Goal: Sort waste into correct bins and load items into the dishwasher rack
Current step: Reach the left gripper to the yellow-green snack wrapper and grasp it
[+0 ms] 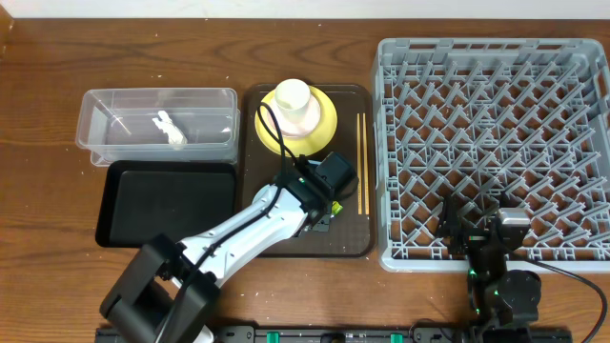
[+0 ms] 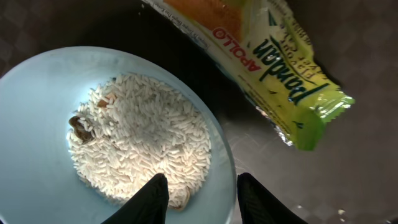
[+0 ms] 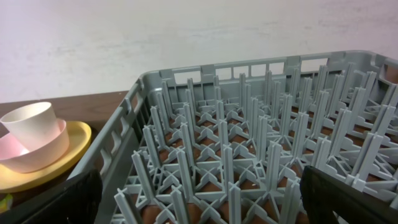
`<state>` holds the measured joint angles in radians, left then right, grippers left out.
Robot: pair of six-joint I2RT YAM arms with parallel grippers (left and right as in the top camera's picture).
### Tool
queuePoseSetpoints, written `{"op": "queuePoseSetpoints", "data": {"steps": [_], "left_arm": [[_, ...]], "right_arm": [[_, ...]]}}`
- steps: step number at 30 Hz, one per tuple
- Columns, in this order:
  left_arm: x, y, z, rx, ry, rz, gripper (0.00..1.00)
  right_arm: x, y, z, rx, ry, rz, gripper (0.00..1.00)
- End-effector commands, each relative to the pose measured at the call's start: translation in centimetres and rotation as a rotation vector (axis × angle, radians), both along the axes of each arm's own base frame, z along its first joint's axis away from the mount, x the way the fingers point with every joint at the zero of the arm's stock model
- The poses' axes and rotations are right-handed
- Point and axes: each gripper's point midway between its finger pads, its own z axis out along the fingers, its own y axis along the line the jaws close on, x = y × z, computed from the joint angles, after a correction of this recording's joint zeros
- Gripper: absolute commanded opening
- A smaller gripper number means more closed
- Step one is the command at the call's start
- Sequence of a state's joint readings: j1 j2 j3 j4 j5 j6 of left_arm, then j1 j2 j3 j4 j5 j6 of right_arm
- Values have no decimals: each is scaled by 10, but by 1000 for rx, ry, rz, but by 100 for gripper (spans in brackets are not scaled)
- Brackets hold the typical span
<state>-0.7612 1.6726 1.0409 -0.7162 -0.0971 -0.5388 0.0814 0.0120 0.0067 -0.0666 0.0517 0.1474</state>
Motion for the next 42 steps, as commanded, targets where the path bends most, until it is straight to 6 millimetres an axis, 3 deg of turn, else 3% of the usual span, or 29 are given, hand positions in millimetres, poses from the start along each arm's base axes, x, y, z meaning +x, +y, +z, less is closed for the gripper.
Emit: {"op": "queuePoseSetpoints", "data": {"steps": [1, 11, 22, 28, 32, 35, 42], "left_arm": [[0, 6, -4, 33, -8, -5, 39], [8, 45, 5, 242, -83, 9, 39], [9, 44, 7, 236, -91, 10, 41], [21, 30, 32, 161, -150, 20, 41], [20, 5, 52, -19, -158, 64, 41], [19, -14, 58, -153, -141, 141, 41], [34, -33, 54, -269, -161, 303, 41]], "right_arm": [[0, -2, 0, -14, -1, -5, 99], [0, -2, 0, -14, -1, -5, 99], [0, -2, 0, -14, -1, -5, 99], [0, -2, 0, -14, -1, -5, 99], [0, -2, 0, -14, -1, -5, 99], [0, -2, 0, -14, -1, -5, 99], [0, -2, 0, -14, -1, -5, 99]]}}
